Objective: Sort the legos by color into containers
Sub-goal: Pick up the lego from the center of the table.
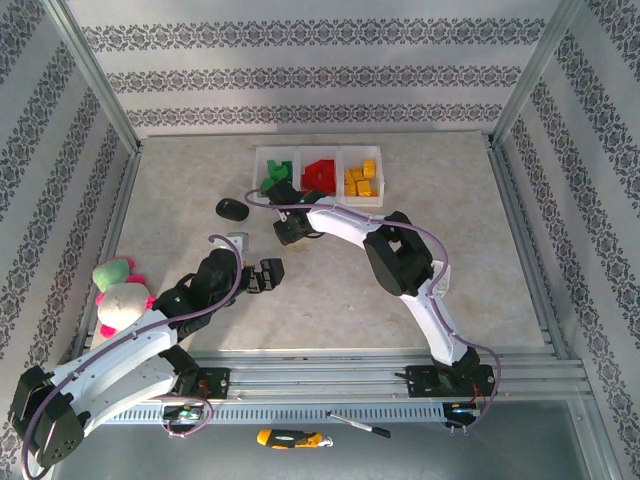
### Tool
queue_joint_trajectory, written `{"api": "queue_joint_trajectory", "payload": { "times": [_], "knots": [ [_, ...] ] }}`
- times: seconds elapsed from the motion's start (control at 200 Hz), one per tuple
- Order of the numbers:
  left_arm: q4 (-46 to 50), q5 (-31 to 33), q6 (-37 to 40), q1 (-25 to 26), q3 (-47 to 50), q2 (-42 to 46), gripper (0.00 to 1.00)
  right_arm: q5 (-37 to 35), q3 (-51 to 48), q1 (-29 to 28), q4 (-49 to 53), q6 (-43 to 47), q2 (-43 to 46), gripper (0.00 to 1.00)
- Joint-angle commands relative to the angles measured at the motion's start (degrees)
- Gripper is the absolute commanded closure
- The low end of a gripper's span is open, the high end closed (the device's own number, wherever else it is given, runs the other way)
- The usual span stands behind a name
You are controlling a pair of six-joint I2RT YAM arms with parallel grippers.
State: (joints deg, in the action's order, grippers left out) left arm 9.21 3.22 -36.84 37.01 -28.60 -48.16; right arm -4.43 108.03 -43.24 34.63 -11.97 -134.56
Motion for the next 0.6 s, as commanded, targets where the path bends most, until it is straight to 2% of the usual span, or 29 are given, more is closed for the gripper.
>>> {"api": "queue_joint_trajectory", "payload": {
  "times": [0.0, 0.15, 0.355, 0.595],
  "knots": [
    [0.24, 0.12, 1.25, -0.43, 0.91, 0.00, 0.01, -0.72, 1.58, 0.62, 2.73, -0.09, -0.88, 0.63],
    [-0.36, -0.37, 2.05, -0.44, 0.99, -0.28, 0.01, -2.09, -1.68, 0.56, 1.79, -0.90, 3.80, 0.69],
    [-2.85, -2.29, 3.77, -0.46, 0.59, -2.44, 0.01, -4.03, -11.51, 1.83, -2.90, -3.86, 15.09, 0.70],
    [-8.84, -6.14, 4.50, -0.27, -0.32, -7.59, 0.01, -8.29, -21.82, 8.14, -8.62, -6.66, 26.59, 0.71]
  ]
}}
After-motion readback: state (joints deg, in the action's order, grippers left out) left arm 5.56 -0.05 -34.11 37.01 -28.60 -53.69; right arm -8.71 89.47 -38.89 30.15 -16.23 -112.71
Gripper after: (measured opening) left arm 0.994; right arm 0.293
